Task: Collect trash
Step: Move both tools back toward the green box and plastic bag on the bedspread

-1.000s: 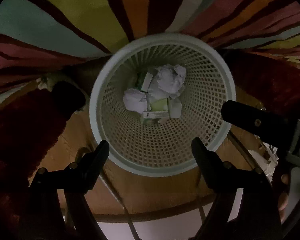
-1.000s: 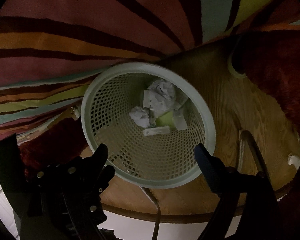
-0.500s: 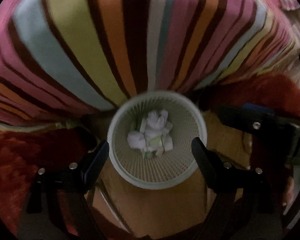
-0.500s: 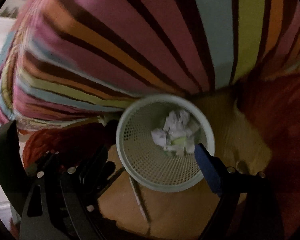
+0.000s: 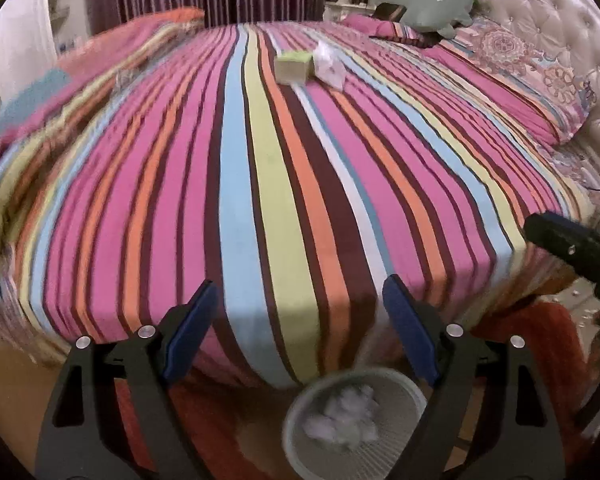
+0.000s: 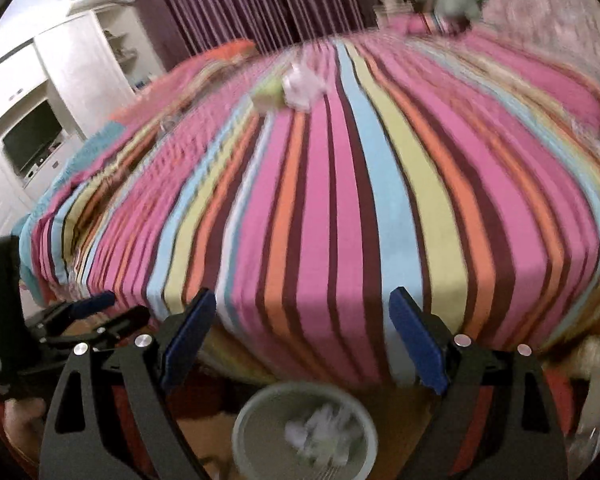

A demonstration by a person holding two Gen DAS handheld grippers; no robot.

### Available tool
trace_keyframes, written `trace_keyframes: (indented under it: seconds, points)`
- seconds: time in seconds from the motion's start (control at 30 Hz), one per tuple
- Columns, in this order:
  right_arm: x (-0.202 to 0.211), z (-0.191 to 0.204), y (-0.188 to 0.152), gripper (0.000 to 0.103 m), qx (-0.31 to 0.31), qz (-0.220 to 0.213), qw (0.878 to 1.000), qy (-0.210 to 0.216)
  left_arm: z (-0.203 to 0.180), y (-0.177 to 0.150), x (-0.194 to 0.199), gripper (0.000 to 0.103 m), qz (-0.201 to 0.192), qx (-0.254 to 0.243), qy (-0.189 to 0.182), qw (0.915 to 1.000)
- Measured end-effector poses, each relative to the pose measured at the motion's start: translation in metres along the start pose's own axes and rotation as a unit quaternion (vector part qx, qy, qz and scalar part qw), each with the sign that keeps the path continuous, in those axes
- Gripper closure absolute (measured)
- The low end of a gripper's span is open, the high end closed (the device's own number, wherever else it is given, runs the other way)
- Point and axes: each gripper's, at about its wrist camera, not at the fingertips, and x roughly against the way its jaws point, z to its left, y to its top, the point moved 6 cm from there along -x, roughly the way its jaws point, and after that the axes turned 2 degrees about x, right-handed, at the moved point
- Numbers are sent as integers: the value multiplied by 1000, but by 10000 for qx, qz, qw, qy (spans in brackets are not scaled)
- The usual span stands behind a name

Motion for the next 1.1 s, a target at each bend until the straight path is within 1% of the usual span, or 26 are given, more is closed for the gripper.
trace_keyframes:
  seconds: [0.13,0.2,0.27,0.37,0.4,0.43,0.63,0.77,0.9,0.93,1.03,1.1]
  points:
    - [-7,-4,41,19,101,-279,9996,-29,-1,35,-16,21,-76,-119,85,9999]
    - [-7,-4,55,19,87,-343,9994,-14,1,56,-31,21,-103,-152,124,9998]
    - [-17,-7,74,19,129,-418,9990,-11,-1,73,-45,21,-118,-184,148,9997]
    - [-26,-11,96,19,249,-391,9989,-17,3,93,-58,21,-155,-152,126,9997]
    - [-22,-15,101,19,256,-388,9989,-14,3,101,-64,21,-184,-129,121,9997]
    - [-30,-19,111,19,271,-343,9990,2,4,109,-70,21,-213,-105,126,9996]
    - [-51,-36,138,19,337,-276,9990,32,10,154,-104,21,-282,-13,187,9994]
    - [-74,-36,156,19,531,-238,9983,44,16,179,-125,21,-286,-14,188,9994]
    - [-96,-38,168,19,682,-195,9975,67,20,201,-151,21,-220,-54,110,9997]
    - [-108,-37,176,19,798,-88,9967,101,21,206,-157,21,-196,-81,98,9997]
    - [-119,-36,187,19,889,-6,9958,202,21,222,-176,21,-168,-166,-66,9997]
    - [-127,-36,197,19,951,-25,9951,262,22,232,-189,21,-127,-198,-187,9995]
